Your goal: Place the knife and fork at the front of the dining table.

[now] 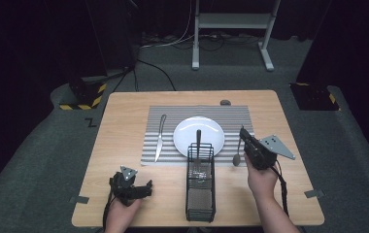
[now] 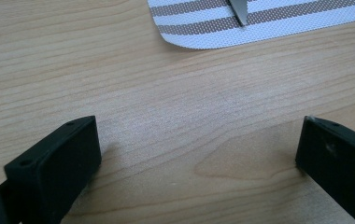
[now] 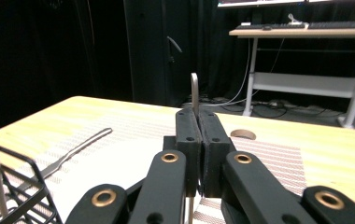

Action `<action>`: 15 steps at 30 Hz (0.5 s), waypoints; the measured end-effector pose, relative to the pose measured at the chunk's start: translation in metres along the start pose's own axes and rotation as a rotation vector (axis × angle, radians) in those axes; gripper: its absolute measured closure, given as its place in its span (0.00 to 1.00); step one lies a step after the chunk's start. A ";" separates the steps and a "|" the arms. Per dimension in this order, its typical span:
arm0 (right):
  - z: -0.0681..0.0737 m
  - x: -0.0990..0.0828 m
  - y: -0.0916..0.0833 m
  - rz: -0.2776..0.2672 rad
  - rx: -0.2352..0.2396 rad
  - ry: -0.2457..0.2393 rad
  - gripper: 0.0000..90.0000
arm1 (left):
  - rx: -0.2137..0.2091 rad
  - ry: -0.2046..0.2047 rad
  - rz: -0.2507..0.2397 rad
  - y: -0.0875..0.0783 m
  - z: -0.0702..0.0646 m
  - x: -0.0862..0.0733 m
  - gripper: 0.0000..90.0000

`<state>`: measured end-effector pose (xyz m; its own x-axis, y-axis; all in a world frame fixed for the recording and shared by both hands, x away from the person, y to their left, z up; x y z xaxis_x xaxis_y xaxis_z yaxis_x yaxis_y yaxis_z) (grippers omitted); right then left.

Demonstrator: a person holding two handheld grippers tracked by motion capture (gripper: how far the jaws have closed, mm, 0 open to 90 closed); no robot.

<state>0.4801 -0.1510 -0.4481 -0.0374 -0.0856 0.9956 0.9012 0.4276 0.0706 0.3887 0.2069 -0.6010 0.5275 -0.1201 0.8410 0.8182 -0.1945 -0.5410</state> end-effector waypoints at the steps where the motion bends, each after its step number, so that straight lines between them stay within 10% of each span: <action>1: 0.000 -0.001 0.001 0.001 0.002 0.007 0.99 | 0.000 0.000 0.000 0.000 0.000 0.000 0.00; 15: -0.004 -0.017 0.023 0.038 -0.014 0.012 0.99 | -0.001 0.000 0.000 0.000 0.000 0.000 0.00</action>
<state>0.5030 -0.1432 -0.4638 0.0025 -0.0806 0.9967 0.9077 0.4185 0.0316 0.3886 0.2070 -0.6010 0.5276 -0.1205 0.8409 0.8180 -0.1952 -0.5411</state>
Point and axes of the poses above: each handheld gripper's, and its own axes: y roughly forward along the jaws, x roughly out of its top, z roughly to its left, the point moved 10 cm from there along y, roughly forward along the jaws, and after that the axes turned 12 degrees about -z, right-handed, at the moved point
